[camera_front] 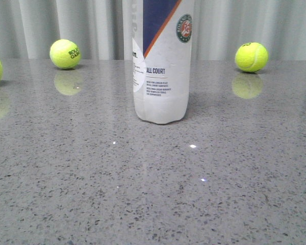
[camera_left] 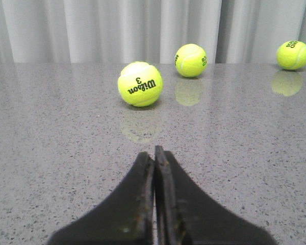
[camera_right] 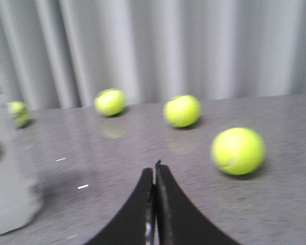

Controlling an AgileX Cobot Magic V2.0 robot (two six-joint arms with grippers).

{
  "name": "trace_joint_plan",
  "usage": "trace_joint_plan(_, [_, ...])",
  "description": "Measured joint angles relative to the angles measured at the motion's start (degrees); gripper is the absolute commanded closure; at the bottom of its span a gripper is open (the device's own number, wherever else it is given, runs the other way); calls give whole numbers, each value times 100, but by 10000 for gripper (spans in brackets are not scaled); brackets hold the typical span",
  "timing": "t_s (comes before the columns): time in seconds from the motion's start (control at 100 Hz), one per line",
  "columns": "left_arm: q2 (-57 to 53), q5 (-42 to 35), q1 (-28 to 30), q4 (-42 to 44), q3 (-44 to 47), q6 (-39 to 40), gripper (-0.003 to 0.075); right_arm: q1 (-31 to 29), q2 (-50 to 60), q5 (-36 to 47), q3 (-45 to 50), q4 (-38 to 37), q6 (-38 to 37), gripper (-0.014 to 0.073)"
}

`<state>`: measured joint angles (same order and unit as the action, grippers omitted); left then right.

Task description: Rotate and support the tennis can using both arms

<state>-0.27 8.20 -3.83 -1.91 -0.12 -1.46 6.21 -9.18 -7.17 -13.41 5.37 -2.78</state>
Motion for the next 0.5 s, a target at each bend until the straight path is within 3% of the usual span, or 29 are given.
trace_joint_plan(0.23, [0,0,0,0,0,-10,741,-995,0,960,795,-468,0,649])
trace_joint_plan(0.38, [0,0,0,0,0,-10,741,-1171,100,1377,1354,-537,-15,649])
trace_joint_plan(0.5, [0,0,0,0,0,-10,741,-1173,466,1263,1498,-726,-39,649])
